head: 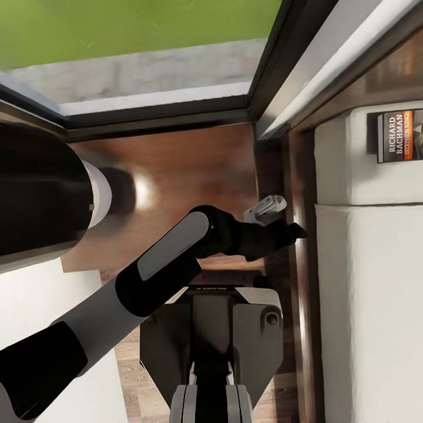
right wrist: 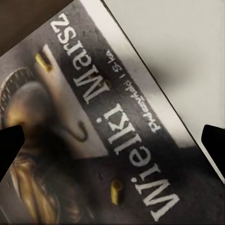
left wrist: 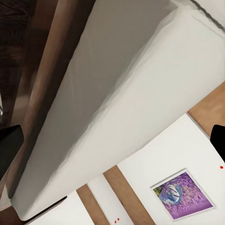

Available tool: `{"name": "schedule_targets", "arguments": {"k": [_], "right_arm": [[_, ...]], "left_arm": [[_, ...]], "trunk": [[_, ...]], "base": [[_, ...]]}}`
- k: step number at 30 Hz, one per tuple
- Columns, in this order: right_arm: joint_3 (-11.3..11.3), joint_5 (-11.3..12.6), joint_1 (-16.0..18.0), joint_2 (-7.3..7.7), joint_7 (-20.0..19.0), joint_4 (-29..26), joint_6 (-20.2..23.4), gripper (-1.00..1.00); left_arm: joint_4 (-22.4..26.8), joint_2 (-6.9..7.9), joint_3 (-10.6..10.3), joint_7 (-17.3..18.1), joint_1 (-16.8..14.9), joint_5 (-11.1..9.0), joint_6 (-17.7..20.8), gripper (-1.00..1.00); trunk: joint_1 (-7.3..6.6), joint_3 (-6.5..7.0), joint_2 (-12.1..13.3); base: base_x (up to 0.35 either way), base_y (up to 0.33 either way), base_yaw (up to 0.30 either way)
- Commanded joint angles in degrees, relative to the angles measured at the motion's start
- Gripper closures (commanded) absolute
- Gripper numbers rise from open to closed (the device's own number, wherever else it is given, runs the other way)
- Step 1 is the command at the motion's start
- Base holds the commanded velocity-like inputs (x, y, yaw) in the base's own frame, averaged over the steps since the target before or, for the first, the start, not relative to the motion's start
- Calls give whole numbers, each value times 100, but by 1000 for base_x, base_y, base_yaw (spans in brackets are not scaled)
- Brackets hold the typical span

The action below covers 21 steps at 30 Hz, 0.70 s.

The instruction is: In the bedroom, move the book from the bed onto either nightstand, and place the two sandals side by side next to the bed.

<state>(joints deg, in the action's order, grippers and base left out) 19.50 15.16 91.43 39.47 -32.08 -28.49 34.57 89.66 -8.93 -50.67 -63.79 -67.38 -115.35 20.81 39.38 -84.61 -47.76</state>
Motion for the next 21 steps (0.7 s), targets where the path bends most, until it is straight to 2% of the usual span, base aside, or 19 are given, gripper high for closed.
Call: {"name": "schedule_targets", "arguments": {"k": [1, 16, 21], "right_arm": [[1, -72, -3, -4, 11, 10, 57, -100], [1, -75, -3, -20, 9, 10, -9, -100], [1, -75, -3, -24, 9, 10, -16, -100]], "left_arm": [[2, -3, 3, -29, -3, -5, 46, -100], [4, -3, 4, -21, -3, -5, 46, -100], [2, -3, 4, -20, -3, -5, 46, -100]], "trunk": [[2, -3, -3], [2, -3, -3], [2, -1, -3]], "base": [[-28, 0, 0], [-11, 0, 0], [-2, 0, 71]]}}
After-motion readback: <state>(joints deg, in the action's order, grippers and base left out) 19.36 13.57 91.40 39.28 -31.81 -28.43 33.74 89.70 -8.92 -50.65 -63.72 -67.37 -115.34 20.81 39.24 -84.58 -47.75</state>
